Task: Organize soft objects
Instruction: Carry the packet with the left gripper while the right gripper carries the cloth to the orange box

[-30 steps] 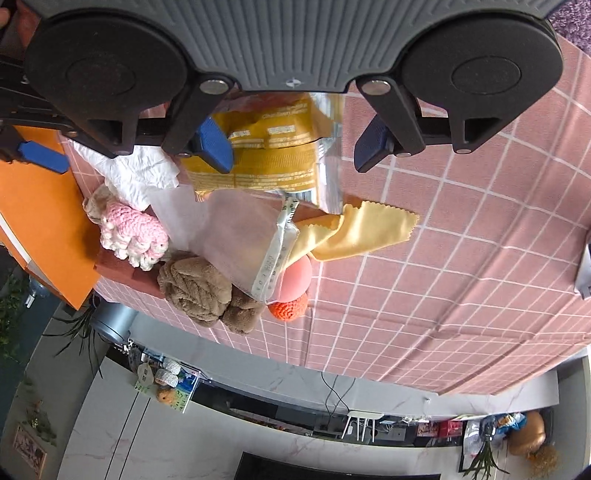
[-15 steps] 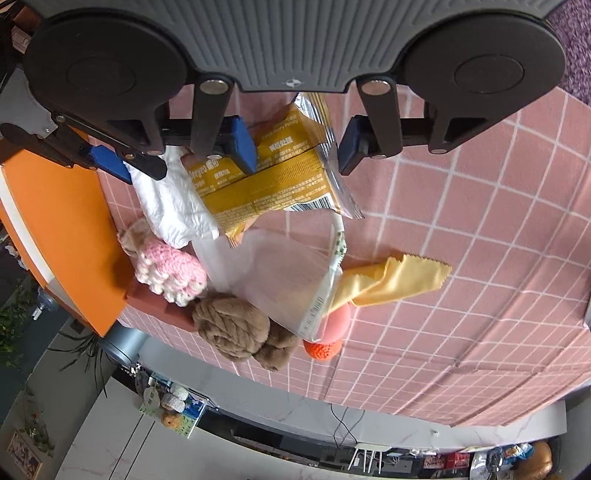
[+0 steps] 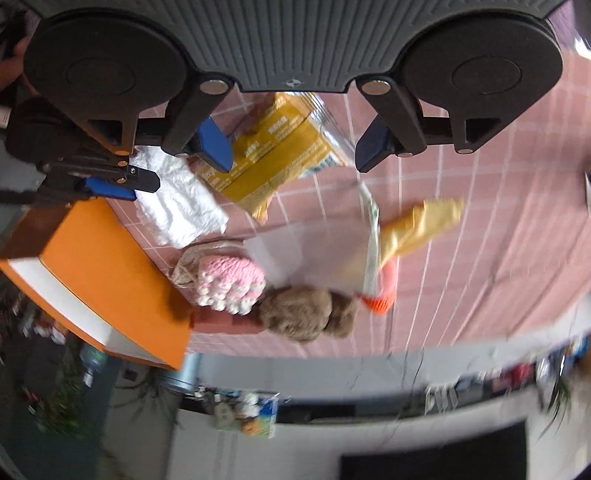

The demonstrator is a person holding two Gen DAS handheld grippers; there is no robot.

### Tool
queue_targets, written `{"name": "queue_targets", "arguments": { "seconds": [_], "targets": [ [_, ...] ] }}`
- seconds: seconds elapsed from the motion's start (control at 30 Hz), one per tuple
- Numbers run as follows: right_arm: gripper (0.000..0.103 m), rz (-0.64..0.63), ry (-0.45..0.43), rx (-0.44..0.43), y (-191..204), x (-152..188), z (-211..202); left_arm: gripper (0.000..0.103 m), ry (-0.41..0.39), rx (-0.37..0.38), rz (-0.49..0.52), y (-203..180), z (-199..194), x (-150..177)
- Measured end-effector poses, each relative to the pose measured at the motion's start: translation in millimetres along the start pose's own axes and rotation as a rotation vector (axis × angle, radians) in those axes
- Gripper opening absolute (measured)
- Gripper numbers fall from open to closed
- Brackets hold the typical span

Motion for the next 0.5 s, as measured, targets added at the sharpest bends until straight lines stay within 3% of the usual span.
{"name": "queue_targets", "arguments": {
  "seconds": [0.1,0.17,0.23,0.37,0.5],
  "targets": [
    [0.034,0.006,-0.012,-0.005,-1.0,0.3,-5.6,0.093,-0.024,0.064,0.109,-11.3,2.4,-3.8],
    [0.05,0.021,-0.024,-0.014,-3.5,0.6,-8.7,0.094,-0.012,0.096,0.163,-17.3,9.3,-2.4],
    [0.053,0.044,-0.024,-0.023,-5.9,0.6,-8.7,0.094,0.006,0.122,0.223,-23.2,18.1,2.3],
    [0.075,0.073,-0.017,-0.035,-9.9,2.4,-2.6,0.094,0.006,0.102,0.387,-31.4,32.7,11.9],
    [0.083,0.102,-0.004,-0.035,-13.6,4.6,6.8,0.094,0.057,0.071,0.451,-29.7,52.5,23.9]
  ]
}}
Point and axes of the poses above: each gripper's, at about its wrist camera, not at the fingertips, and z roughly the way its jaws point, y to its left, x to its underside, the point moved 8 cm from there along z, roughly the way its jaws point, and after that the axes turned 3 degrees about -y, right-handed, at the moved point
